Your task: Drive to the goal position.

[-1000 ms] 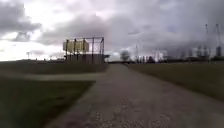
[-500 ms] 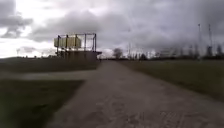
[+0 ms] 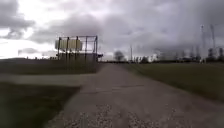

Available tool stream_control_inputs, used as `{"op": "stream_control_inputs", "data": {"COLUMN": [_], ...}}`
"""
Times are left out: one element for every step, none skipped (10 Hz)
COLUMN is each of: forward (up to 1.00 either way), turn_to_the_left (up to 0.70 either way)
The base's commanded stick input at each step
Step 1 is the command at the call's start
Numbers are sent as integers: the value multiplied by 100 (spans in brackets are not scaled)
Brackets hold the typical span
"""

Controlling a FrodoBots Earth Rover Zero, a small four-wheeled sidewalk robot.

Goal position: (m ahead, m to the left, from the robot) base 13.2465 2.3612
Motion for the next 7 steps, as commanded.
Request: {"op": "stream_control_inputs", "data": {"forward": [100, 100, 100, 100, 100, 100, 100], "turn_to_the_left": [0, 0, 0, 0, 0, 0, 0]}}
